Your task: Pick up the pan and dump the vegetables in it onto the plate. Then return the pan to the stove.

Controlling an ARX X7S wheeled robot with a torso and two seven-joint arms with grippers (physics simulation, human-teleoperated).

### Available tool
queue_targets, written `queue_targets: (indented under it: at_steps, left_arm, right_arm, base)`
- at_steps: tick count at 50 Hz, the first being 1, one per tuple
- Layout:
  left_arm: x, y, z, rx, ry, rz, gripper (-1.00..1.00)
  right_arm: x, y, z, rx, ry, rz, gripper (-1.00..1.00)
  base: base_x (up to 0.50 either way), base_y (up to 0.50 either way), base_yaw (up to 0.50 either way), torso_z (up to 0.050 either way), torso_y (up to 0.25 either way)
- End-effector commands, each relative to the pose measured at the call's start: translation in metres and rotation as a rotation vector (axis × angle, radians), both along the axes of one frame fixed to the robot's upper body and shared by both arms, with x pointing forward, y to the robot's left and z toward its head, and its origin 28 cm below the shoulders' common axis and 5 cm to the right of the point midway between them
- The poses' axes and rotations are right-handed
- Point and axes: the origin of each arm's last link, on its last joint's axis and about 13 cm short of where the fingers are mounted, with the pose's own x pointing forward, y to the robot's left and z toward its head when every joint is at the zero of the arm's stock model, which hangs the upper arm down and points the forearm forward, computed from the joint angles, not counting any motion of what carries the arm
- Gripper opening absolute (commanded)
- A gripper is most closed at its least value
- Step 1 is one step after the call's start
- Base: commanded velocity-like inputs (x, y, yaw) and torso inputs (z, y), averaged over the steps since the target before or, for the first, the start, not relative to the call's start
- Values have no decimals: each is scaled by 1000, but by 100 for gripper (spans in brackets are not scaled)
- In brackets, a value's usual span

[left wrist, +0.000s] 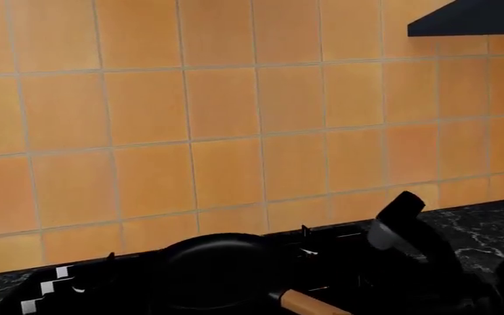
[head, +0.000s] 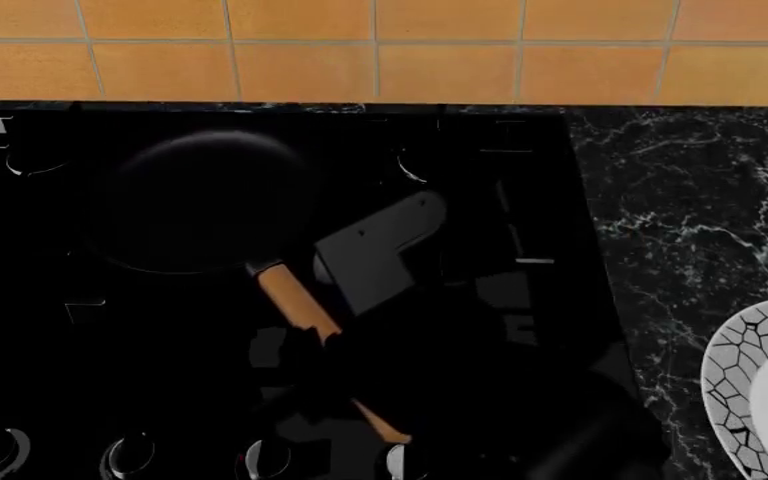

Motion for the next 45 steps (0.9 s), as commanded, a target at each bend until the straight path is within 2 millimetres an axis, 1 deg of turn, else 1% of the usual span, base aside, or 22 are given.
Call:
queue_targets:
  at_steps: [1,10,15,26,30,35,38,39,45]
  left_arm:
    - [-1,0,-1,0,1,2,100]
    - [-1,1,1,5,0,5,100]
    - [-1,1,1,6,3,10,100]
    - [-2,2,1,4,2,14,100]
    - [-2,2,0,3,4,15,100]
    - [-2,2,0,4,3,16,100]
    - [-2,2,0,2,3,19,100]
    - [-2,2,-1,3,4,19,100]
    - [-1,1,-1,1,4,13,100]
  right_arm:
    - [19,5,11,19,-89,-16,-100]
    - [35,8,6,34,-78,-25,-100]
    - [43,9,-4,28,-53,-31,-100]
    - [55,21,-14,3,-15,-5,-100]
    - [61,25,-12,5,-15,-2,-100]
    - [60,28,-16,7,-4,10,-100]
    - [55,29,-16,3,-3,24,-100]
    - [54,28,-16,5,-4,20,100]
    - [30,21,4,56,-60,44,100]
  base:
    - [0,0,0,0,0]
    - [0,0,0,1,2]
    - [0,0,0,0,0]
    - [0,0,1,0,0]
    - [0,0,3,0,0]
    - [2,0,2,0,0]
    - [0,0,3,0,0]
    - [11,0,3,0,0]
    - [0,0,0,0,0]
